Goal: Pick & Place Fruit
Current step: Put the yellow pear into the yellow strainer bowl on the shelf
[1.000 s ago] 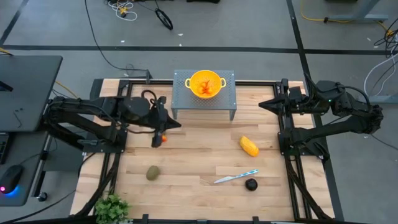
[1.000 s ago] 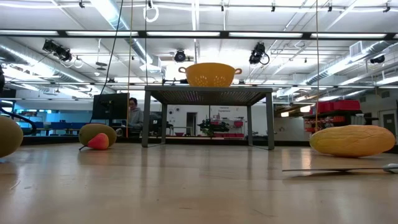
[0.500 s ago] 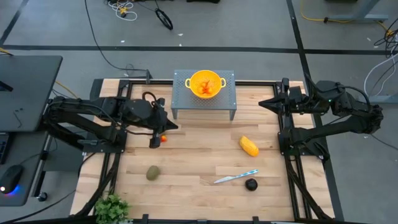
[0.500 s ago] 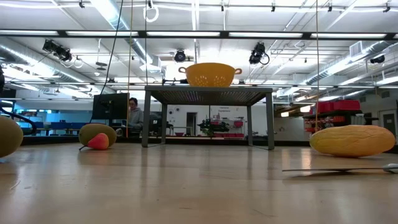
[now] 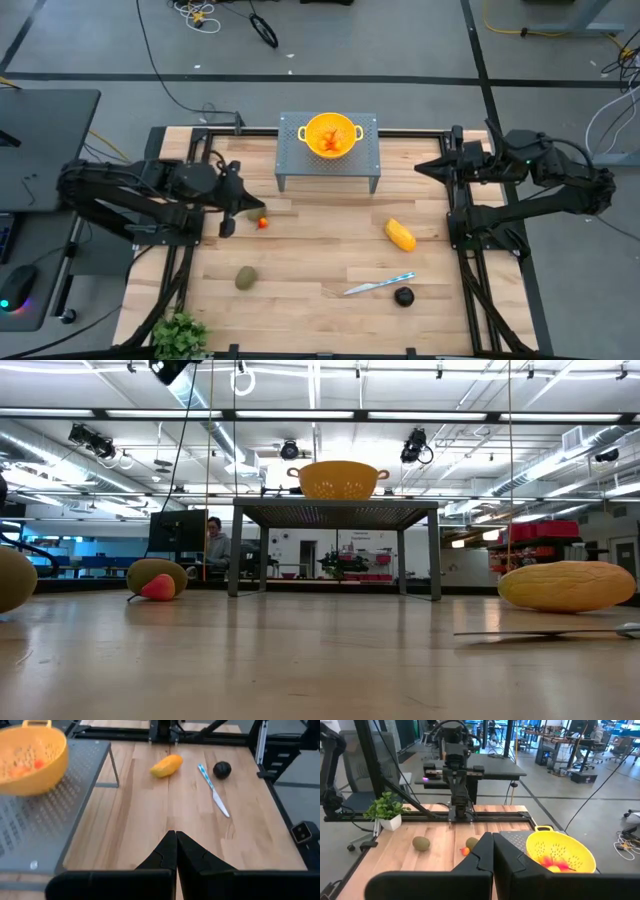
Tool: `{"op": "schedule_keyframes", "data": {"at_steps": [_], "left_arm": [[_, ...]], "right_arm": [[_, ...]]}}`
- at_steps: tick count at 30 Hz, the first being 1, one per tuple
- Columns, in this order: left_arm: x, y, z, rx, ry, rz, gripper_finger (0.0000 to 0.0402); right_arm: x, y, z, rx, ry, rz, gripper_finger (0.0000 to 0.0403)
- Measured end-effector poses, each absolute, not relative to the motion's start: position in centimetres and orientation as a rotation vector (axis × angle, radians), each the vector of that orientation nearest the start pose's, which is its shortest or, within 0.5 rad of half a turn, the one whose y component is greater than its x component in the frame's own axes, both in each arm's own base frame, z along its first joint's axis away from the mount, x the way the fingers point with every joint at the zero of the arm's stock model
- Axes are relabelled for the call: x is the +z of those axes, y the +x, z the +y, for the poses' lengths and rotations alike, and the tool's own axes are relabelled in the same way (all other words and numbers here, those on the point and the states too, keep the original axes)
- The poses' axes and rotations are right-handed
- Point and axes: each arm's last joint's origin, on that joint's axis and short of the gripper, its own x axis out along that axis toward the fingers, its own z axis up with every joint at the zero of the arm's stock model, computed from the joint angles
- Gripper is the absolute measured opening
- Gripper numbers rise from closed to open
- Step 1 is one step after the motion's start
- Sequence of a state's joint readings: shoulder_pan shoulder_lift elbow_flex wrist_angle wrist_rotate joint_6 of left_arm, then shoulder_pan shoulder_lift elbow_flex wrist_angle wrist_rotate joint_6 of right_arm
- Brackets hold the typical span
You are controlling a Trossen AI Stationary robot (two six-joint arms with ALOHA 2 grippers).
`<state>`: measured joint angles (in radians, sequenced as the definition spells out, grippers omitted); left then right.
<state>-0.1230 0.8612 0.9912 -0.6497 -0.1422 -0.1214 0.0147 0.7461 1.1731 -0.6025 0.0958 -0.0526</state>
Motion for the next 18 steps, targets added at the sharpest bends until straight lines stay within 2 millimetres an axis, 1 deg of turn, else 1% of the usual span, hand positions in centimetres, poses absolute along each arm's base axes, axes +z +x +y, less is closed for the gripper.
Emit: {"op": "schedule_keyframes", "data": {"at_steps": [1, 5, 9, 12, 18], "left_arm": [[34.3, 16.1, -1.6, 0.053, -0.055, 0.518, 0.0002], [34.1, 14.4, -1.3, 0.081, -0.075, 0.513, 0.0002], [34.3, 13.0, -1.0, 0.112, -0.079, 0.500, 0.0002], [34.6, 12.4, -0.9, 0.122, -0.084, 0.469, 0.0002], [34.5, 12.5, -1.0, 0.102, -0.084, 0.480, 0.0002]], "right_arm": [[42.2, 12.0, -0.1, -0.074, -0.076, 0.179, 0.0000], [42.1, 12.2, -0.1, -0.069, -0.124, 0.187, 0.0000], [42.1, 12.4, -0.1, -0.068, -0.131, 0.193, 0.0000], [42.0, 12.5, -0.1, -0.068, -0.131, 0.196, 0.0000], [41.9, 12.8, -0.1, -0.067, -0.132, 0.207, 0.0000]]}}
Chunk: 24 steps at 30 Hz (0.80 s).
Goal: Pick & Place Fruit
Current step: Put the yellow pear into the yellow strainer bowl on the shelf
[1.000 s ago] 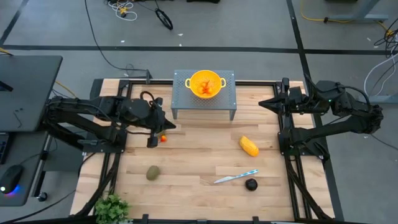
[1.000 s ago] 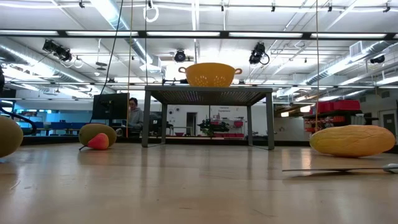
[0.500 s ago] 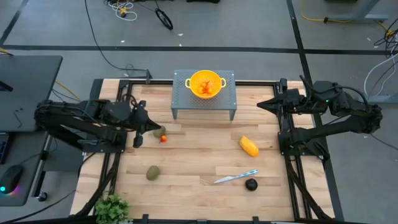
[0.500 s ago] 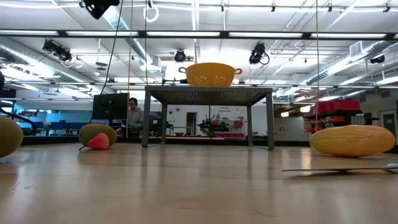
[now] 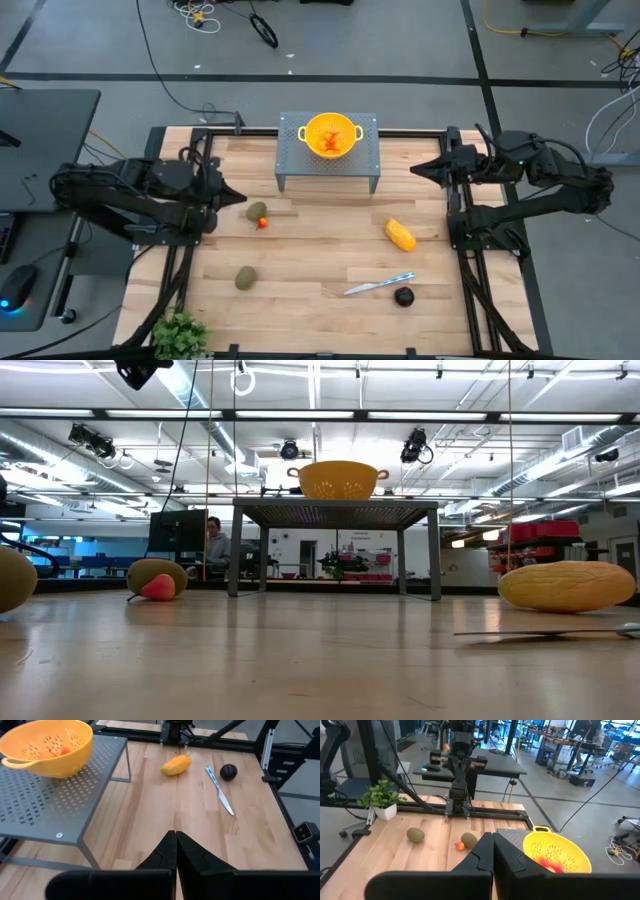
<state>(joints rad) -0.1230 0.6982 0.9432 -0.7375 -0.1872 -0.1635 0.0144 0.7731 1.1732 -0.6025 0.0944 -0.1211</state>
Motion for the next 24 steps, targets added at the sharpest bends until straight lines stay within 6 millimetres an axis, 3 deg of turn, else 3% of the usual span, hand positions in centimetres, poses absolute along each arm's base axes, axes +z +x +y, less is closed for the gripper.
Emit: {"op": "schedule_keyframes", "data": {"at_steps": [24], "left_arm": [[30.7, 18.2, -2.0, 0.000, -0.007, 0.785, 0.0002]], "right_arm": [[41.4, 14.1, -0.1, -0.065, -0.134, 0.248, 0.0000]]}}
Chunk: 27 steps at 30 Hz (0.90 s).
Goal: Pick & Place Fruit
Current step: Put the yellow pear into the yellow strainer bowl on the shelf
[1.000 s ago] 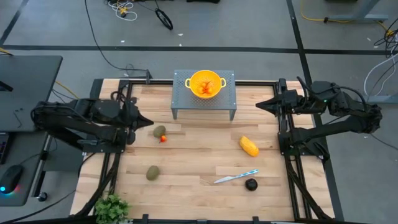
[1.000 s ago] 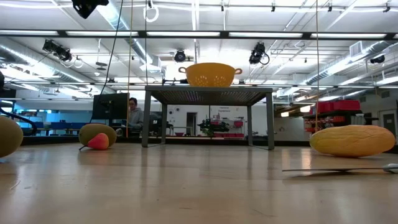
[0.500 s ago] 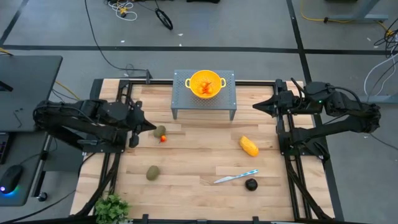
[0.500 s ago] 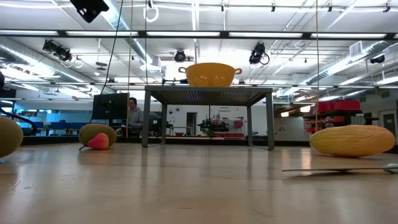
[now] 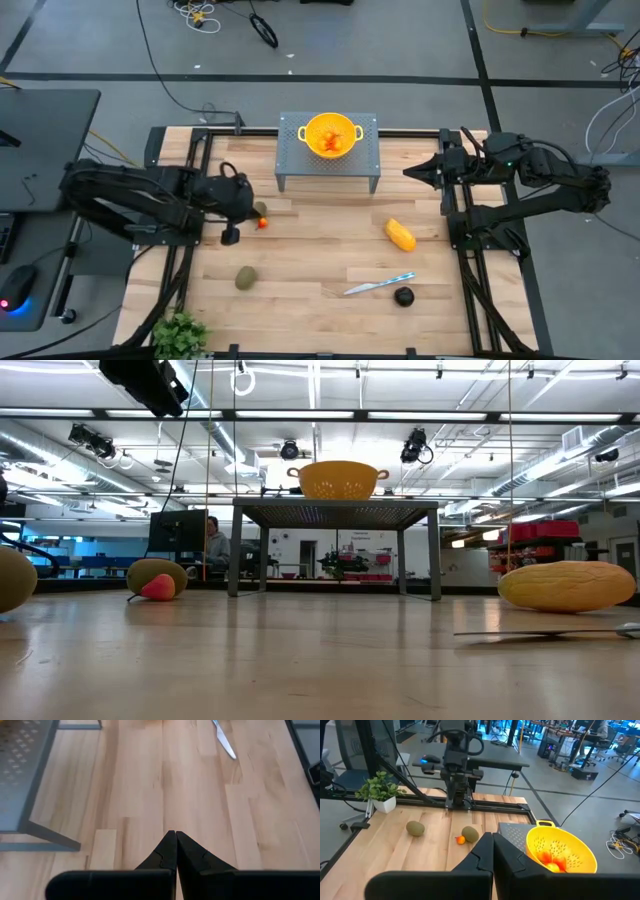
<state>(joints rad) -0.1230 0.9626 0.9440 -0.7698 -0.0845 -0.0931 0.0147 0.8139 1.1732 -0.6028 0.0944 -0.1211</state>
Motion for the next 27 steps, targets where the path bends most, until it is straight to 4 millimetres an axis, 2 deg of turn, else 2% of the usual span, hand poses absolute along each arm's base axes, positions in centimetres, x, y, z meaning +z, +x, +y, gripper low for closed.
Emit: {"op": "schedule_keyframes", "data": {"at_steps": [14, 20, 27], "left_arm": [[30.4, 18.7, -2.1, -0.007, 0.015, 0.794, 0.0004], [30.2, 19.1, -2.1, -0.004, 0.028, 0.809, 0.0004], [30.2, 19.1, -2.0, 0.022, 0.058, 0.807, 0.0009]], "right_arm": [[41.8, 13.2, -0.1, -0.064, -0.123, 0.220, 0.0000], [42.0, 12.4, 0.2, 0.034, -0.174, 0.189, 0.0000], [41.9, 11.6, 0.2, 0.044, -0.170, 0.199, 0.0000]]}}
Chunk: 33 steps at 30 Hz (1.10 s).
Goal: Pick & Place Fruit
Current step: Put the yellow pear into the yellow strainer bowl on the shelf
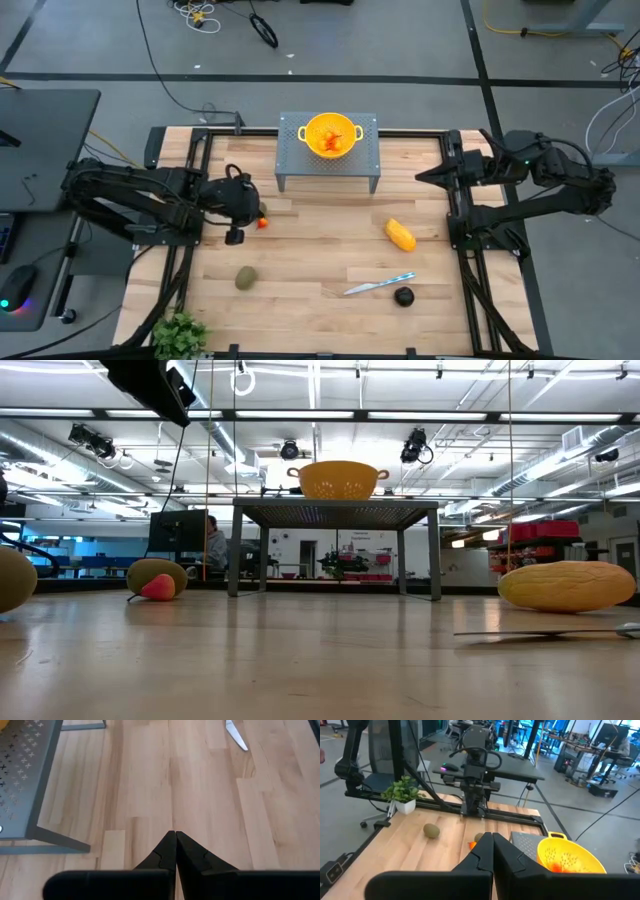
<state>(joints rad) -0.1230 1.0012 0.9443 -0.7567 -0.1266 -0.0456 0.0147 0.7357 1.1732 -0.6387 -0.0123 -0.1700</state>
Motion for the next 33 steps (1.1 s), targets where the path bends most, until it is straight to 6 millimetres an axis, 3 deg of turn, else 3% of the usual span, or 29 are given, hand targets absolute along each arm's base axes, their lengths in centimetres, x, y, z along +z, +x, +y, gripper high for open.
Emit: {"op": "schedule_keyframes", "data": {"at_steps": [9, 20, 33], "left_arm": [[30.2, 19.1, -2.0, 0.026, 0.057, 0.804, 0.0007], [30.2, 19.1, -1.9, 0.040, 0.062, 0.803, 0.0007], [30.2, 19.1, -1.9, 0.048, 0.047, 0.798, 0.0013]], "right_arm": [[41.7, 11.4, 0.2, 0.040, -0.120, 0.223, 0.0000], [39.5, 11.1, 0.1, -0.009, -0.042, 0.467, 0.0000], [39.4, 11.1, 0.1, -0.011, -0.036, 0.476, 0.0000]]}}
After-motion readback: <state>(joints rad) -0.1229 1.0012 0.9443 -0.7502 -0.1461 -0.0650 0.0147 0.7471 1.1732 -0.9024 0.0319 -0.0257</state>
